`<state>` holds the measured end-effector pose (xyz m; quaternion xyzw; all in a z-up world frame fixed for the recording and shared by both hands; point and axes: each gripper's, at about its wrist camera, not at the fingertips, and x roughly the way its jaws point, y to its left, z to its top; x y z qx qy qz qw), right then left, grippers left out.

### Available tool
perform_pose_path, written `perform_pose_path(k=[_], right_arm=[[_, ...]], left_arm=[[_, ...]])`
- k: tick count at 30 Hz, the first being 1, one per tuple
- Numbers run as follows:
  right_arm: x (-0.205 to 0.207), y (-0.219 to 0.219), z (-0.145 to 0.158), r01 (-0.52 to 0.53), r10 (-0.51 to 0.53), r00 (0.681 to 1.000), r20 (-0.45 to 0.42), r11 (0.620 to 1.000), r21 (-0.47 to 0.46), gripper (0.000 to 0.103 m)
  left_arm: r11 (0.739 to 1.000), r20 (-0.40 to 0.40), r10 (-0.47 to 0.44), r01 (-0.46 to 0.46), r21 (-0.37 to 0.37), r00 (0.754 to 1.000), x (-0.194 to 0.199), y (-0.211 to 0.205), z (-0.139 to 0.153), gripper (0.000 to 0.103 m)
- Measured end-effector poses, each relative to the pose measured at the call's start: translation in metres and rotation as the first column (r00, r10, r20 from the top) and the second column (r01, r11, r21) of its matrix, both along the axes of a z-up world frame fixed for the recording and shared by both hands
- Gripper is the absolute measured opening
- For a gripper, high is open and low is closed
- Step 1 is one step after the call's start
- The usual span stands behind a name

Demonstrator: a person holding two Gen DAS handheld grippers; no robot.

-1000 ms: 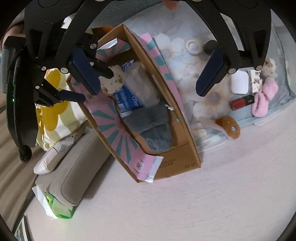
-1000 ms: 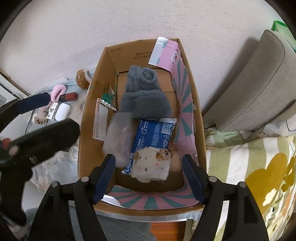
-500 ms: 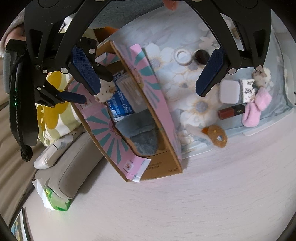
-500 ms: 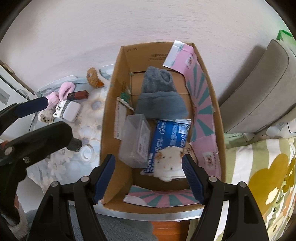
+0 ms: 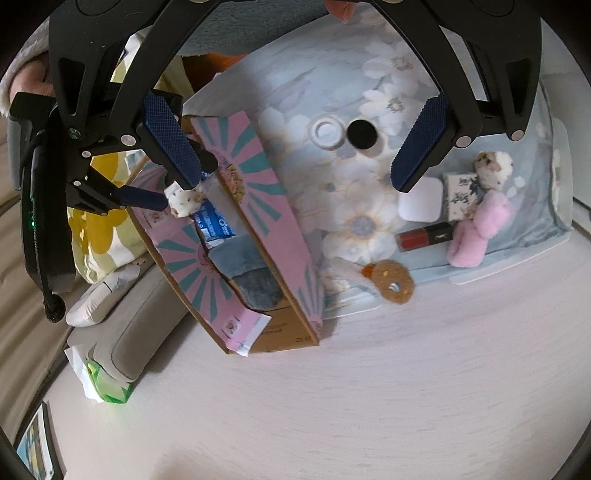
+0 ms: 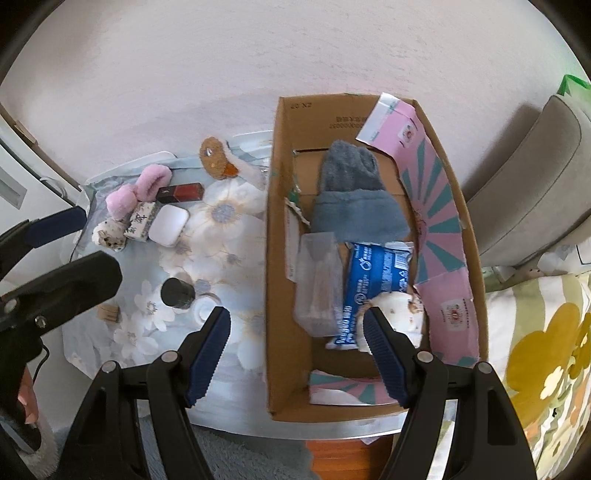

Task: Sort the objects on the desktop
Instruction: 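Move both tools back over the tray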

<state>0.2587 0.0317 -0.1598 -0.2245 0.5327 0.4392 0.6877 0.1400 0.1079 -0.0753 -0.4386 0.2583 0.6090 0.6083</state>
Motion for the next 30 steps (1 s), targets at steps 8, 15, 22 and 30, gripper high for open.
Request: perform_pose_path(k=[8, 15, 22, 30], right_arm=[[-0.015, 0.009, 0.006, 0.012, -0.013, 1.000, 0.009, 1.000, 0.016, 0.070], [-0.022, 0.010, 0.010, 0.033, -0.033, 0.999, 0.020, 0.999, 0.022, 0.070], [-0.027, 0.013, 0.014, 0.044, -0.046, 0.998, 0.037, 0.998, 0.033, 0.070], [-0.055, 0.024, 0.034, -0.034, 0.022, 0.995, 0.096, 0.991, 0.131, 0.070]], left_arm=[[1.000, 0.001, 0.007, -0.007, 0.004, 1.000, -0.017, -0.012, 0.001, 0.103], [1.000, 0.012, 0.013, -0.013, 0.013, 1.000, -0.027, -0.018, 0.002, 0.103], [0.999, 0.009, 0.022, -0.023, 0.023, 1.000, -0.037, -0.023, 0.002, 0.103], [0.981, -0.092, 0.166, -0.155, 0.116, 0.982, -0.094, -0.058, 0.018, 0.103]])
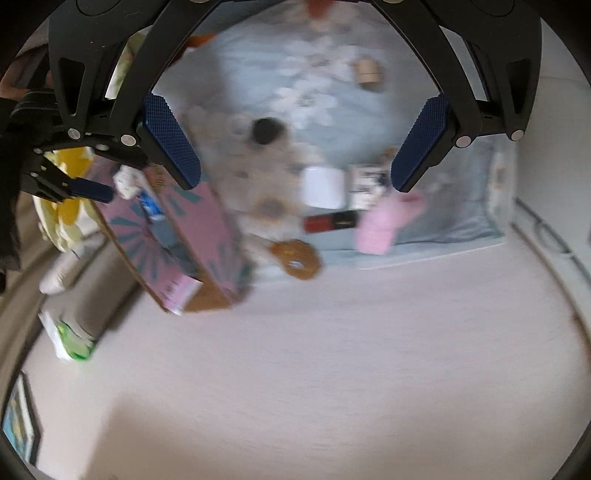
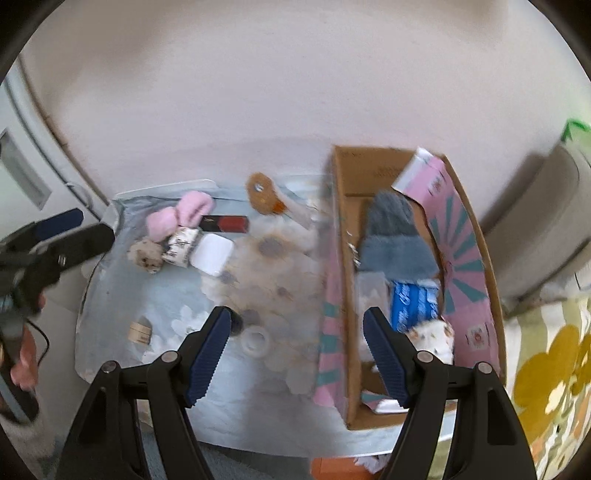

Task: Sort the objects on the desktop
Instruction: 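Move both tools back over the tray, then grasp the white plush with the left tool while the right tool grasps the white compact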

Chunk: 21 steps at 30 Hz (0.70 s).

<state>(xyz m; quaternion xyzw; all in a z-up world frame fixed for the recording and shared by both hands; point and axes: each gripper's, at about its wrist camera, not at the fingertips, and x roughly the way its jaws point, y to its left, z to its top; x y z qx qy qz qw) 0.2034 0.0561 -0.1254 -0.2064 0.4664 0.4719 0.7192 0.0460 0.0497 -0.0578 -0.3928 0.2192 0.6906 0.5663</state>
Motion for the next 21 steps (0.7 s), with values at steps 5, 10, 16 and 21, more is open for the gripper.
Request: perform_pose_path(k=[5, 10, 16, 21], right_arm=[[-0.023, 0.017, -0.013, -0.068, 0.069, 0.997, -0.025, 0.997, 0.024, 0.070], [-0.047, 0.043, -0.039, -0.132, 0.131, 0.989, -0.071, 0.991, 0.003, 0.070], [-0.058, 0.082, -0.070, -0.190, 0.187, 0.979, -0.081, 0.981, -0.042, 0.070], [-0.052, 0.137, -0.095, -0.372, 0.378, 0.926, 0.025, 0.920, -0.126, 0.070]], left_arm=[[0.997, 0.009, 0.078, -0.078, 0.004, 0.997, -0.044, -0.028, -0.017, 0.103], [0.991, -0.001, 0.120, -0.120, -0.054, 0.993, -0.077, -0.049, -0.052, 0.102], [0.989, 0.045, 0.113, -0.109, -0.100, 0.993, -0.102, -0.052, -0.091, 0.101], [0.997, 0.006, -0.007, 0.008, -0.082, 1.000, -0.101, -0.029, -0.120, 0.095]])
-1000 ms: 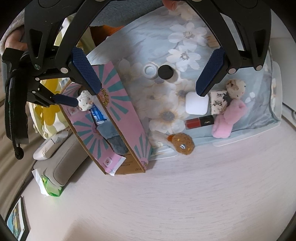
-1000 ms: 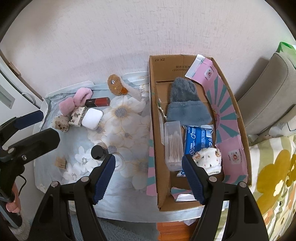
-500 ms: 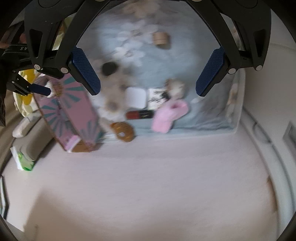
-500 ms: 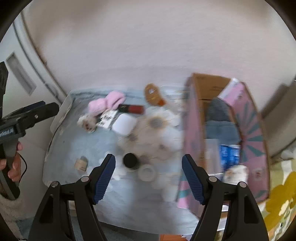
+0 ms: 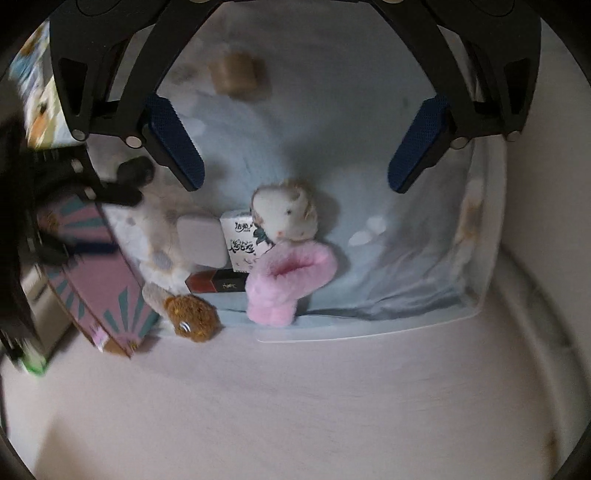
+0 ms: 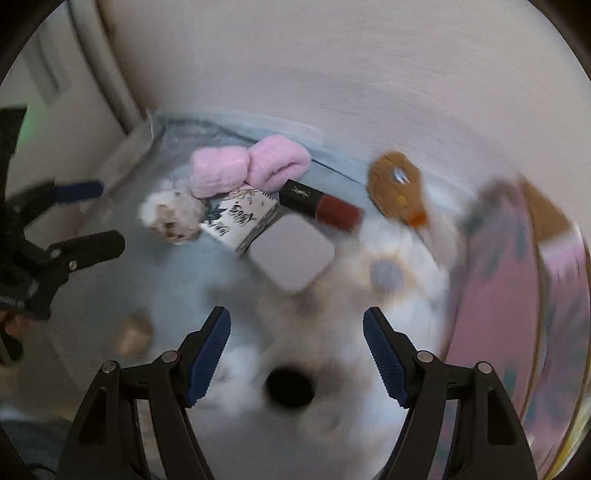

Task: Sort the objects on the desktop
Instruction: 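Grasp the white plush with the left tool while the right tool grasps the white compact, then carry the white plush and white compact with both tools over the cardboard box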

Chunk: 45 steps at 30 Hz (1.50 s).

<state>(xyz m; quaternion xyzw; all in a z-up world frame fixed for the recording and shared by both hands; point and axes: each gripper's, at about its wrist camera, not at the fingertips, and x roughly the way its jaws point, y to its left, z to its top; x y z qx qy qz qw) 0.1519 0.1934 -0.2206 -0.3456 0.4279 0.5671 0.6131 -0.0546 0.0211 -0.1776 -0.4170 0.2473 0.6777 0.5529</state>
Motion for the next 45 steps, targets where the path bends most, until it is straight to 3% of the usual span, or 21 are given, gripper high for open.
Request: perform_pose_path(k=[4, 7, 10, 16, 20, 30, 45], right_arm=[[0.006, 0.037, -0.024, -0.107, 0.107, 0.994, 0.001, 0.993, -0.042, 0.070], [0.001, 0.049, -0.036, -0.175, 0.175, 0.985, 0.000, 0.983, -0.057, 0.070], [-0.003, 0.054, -0.046, -0.219, 0.222, 0.975, 0.020, 0.972, -0.084, 0.070], [0.001, 0.054, -0.054, -0.254, 0.254, 0.967, -0.008, 0.965, -0.069, 0.070], [0.001, 0.052, -0.055, -0.280, 0.279, 0.960, -0.012, 0.959, -0.041, 0.069], [-0.006, 0.034, -0.047, -0.268, 0.268, 0.963, 0.015, 0.963, -0.029, 0.064], [-0.008, 0.000, -0.032, -0.186, 0.185, 0.981, -0.061, 0.982, -0.024, 0.061]], left_arm=[[0.998, 0.010, -0.048, 0.049, -0.028, 0.999, 0.000, 0.021, -0.022, 0.078], [0.999, 0.042, -0.046, 0.046, -0.019, 0.998, -0.003, 0.029, -0.030, 0.077], [0.998, 0.064, -0.051, 0.052, -0.017, 0.997, -0.006, 0.033, -0.036, 0.069], [0.998, 0.113, -0.060, 0.063, -0.024, 0.992, -0.010, 0.040, -0.045, 0.041], [0.998, 0.118, -0.058, 0.061, -0.022, 0.991, -0.013, 0.040, -0.046, 0.034], [0.999, 0.141, -0.009, 0.014, -0.034, 0.990, -0.020, 0.028, -0.036, 0.031], [0.999, 0.158, 0.049, -0.045, -0.024, 0.986, -0.015, -0.002, -0.008, 0.031]])
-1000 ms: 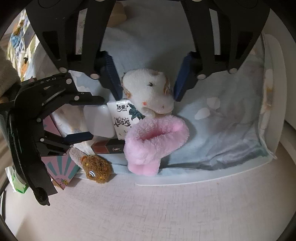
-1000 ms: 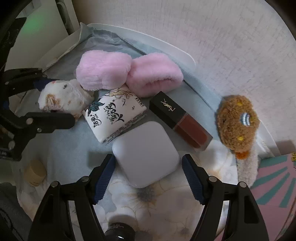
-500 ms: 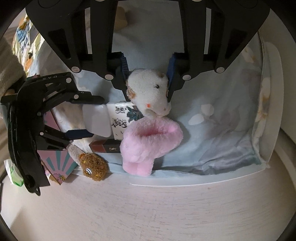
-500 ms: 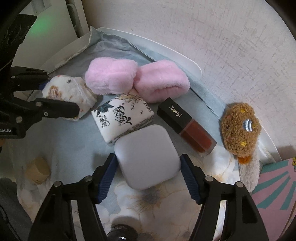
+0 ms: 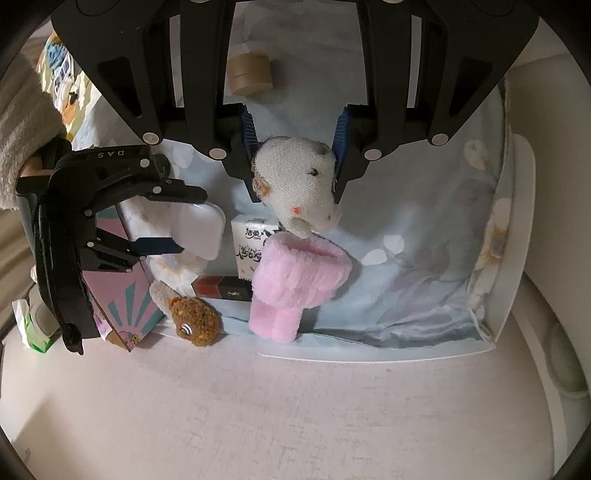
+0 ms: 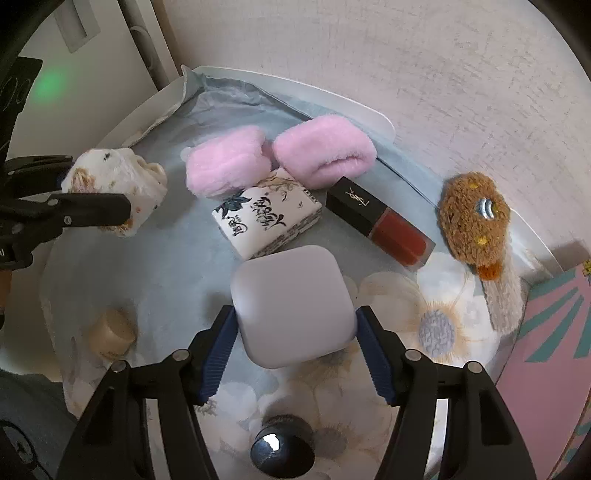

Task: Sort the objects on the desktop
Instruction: 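Carry the white plush and white compact with both tools over the cardboard box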

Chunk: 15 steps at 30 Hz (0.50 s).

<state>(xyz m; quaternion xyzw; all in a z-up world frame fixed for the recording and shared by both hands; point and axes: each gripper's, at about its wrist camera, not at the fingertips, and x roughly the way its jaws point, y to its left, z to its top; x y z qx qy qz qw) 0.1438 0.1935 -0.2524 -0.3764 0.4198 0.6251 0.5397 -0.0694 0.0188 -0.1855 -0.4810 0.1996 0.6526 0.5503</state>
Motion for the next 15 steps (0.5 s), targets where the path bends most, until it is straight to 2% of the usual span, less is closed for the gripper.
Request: perform_pose_path(k=[6, 13, 15], right_arm=[[0.000, -0.015, 0.021, 0.028, -0.027, 0.999, -0.020, 0.999, 0.016, 0.061], [-0.002, -0.019, 0.062, 0.073, -0.070, 0.996, -0.052, 0.996, 0.047, 0.061], [0.021, -0.025, 0.073, 0.082, -0.078, 0.995, -0.055, 0.995, 0.055, 0.061]], left_arm=[[0.999, 0.008, 0.030, -0.030, 0.019, 1.000, 0.001, -0.010, 0.015, 0.031], [0.997, 0.005, 0.051, -0.052, 0.059, 0.999, 0.003, -0.021, 0.043, 0.031], [0.996, 0.000, 0.054, -0.053, 0.075, 0.999, 0.005, -0.022, 0.053, 0.031]])
